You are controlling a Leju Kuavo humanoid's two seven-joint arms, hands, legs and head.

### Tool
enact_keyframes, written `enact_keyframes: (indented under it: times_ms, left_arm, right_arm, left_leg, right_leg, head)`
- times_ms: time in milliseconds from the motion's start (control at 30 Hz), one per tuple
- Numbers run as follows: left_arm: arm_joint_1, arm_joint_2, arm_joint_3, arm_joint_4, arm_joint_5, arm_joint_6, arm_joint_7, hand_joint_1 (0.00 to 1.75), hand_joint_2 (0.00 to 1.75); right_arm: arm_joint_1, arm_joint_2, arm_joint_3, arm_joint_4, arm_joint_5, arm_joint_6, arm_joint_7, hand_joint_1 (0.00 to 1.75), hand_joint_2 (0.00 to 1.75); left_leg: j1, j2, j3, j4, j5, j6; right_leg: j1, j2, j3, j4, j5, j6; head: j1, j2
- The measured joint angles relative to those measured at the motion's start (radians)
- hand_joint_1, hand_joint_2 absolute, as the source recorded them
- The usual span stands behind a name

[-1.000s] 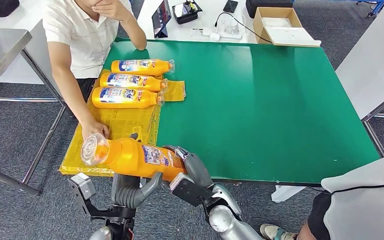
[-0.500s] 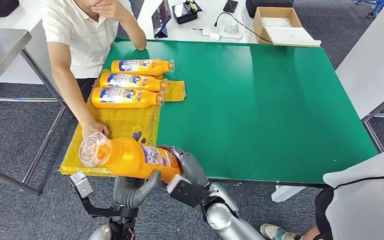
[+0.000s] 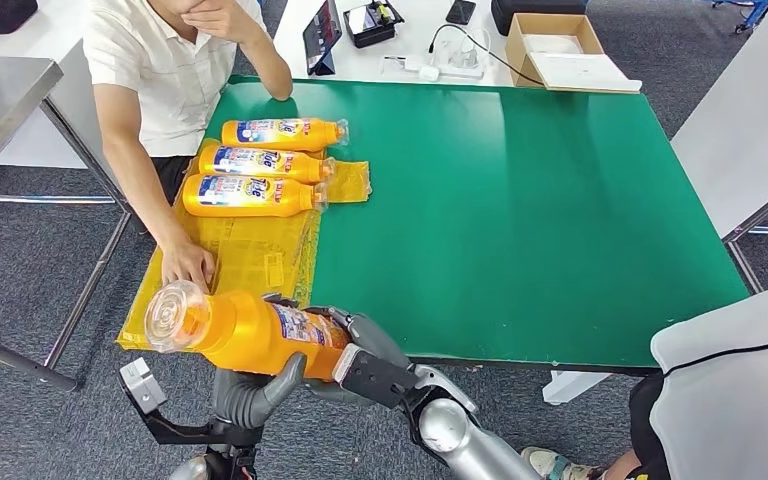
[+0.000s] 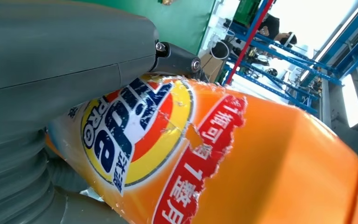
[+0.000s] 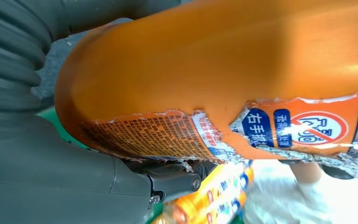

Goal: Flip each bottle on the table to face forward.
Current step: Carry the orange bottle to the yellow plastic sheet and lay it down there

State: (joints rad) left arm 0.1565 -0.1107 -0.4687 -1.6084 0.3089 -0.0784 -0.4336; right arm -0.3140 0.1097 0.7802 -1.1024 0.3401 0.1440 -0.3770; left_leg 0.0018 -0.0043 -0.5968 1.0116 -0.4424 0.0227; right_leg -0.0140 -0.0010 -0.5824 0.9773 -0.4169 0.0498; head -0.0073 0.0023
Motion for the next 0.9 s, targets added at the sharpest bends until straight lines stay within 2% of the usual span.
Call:
enact_keyframes:
  times_ms: [233, 267, 300, 367, 400, 467, 600, 800, 900]
  left_arm:
    - [0.008, 0.001, 0.008, -0.002, -0.005, -0.007, -0.005, 1.75, 1.75]
    - [0.009, 0.001, 0.008, -0.003, -0.005, -0.007, -0.005, 1.75, 1.75]
    - [0.009, 0.001, 0.008, -0.004, -0.005, -0.007, -0.005, 1.75, 1.75]
    - [0.010, 0.001, 0.009, -0.006, -0.007, -0.008, -0.006, 1.75, 1.75]
    - [0.010, 0.001, 0.011, -0.006, -0.009, -0.010, -0.007, 1.75, 1.75]
    - [0.010, 0.001, 0.013, -0.006, -0.015, -0.015, -0.008, 1.75, 1.75]
    - [0.001, 0.001, 0.014, -0.007, -0.019, -0.033, -0.008, 1.75, 1.75]
    - [-0.016, 0.001, 0.022, -0.007, 0.009, -0.057, 0.031, 1.75, 1.75]
    - [-0.017, 0.001, 0.036, -0.008, -0.020, -0.024, 0.039, 1.75, 1.75]
  right_arm:
    - [-0.003, -0.009, 0.012, -0.014, -0.009, 0.014, 0.014, 1.44, 1.75]
    - [-0.003, -0.009, 0.013, -0.015, -0.009, 0.014, 0.014, 1.26, 1.75]
    - [-0.003, -0.010, 0.013, -0.015, -0.009, 0.014, 0.015, 0.99, 1.75]
    - [-0.006, -0.011, 0.016, -0.015, -0.010, 0.015, 0.016, 0.35, 1.75]
    - [-0.009, -0.013, 0.017, -0.015, -0.014, 0.020, 0.017, 0.17, 1.75]
    - [-0.017, -0.017, 0.020, -0.015, -0.028, 0.034, 0.023, 0.00, 1.75]
    - [-0.028, -0.027, 0.022, -0.015, -0.040, 0.039, 0.027, 0.00, 0.00]
    - [-0.006, -0.043, 0.015, -0.014, -0.055, 0.010, 0.002, 0.00, 0.00]
    - [0.037, -0.051, -0.010, -0.018, -0.063, -0.022, -0.021, 0.00, 0.00]
  left_leg:
    - [0.000, 0.000, 0.000, 0.000, 0.000, 0.000]
    - [0.000, 0.000, 0.000, 0.000, 0.000, 0.000]
    - [0.000, 0.000, 0.000, 0.000, 0.000, 0.000]
    - [0.000, 0.000, 0.000, 0.000, 0.000, 0.000]
    - [0.000, 0.000, 0.000, 0.000, 0.000, 0.000]
    - [0.000, 0.000, 0.000, 0.000, 0.000, 0.000]
    - [0.000, 0.000, 0.000, 0.000, 0.000, 0.000]
    - [0.000, 0.000, 0.000, 0.000, 0.000, 0.000]
    - [0.000, 0.000, 0.000, 0.000, 0.000, 0.000]
  right_leg:
    - [0.000, 0.000, 0.000, 0.000, 0.000, 0.000]
    - [0.000, 0.000, 0.000, 0.000, 0.000, 0.000]
    - [0.000, 0.000, 0.000, 0.000, 0.000, 0.000]
    - [0.000, 0.000, 0.000, 0.000, 0.000, 0.000]
    - [0.000, 0.000, 0.000, 0.000, 0.000, 0.000]
    - [0.000, 0.000, 0.000, 0.000, 0.000, 0.000]
    - [0.000, 0.000, 0.000, 0.000, 0.000, 0.000]
    - [0.000, 0.000, 0.000, 0.000, 0.000, 0.000]
    - [0.000, 0.000, 0.000, 0.000, 0.000, 0.000]
  head:
    - [0.000, 0.000]
    - [0.000, 0.000]
    - [0.000, 0.000]
    - [0.000, 0.000]
    - [0.000, 0.000]
    - [0.000, 0.000]
    - [0.000, 0.000]
    - [0.000, 0.000]
    - [0.000, 0.000]
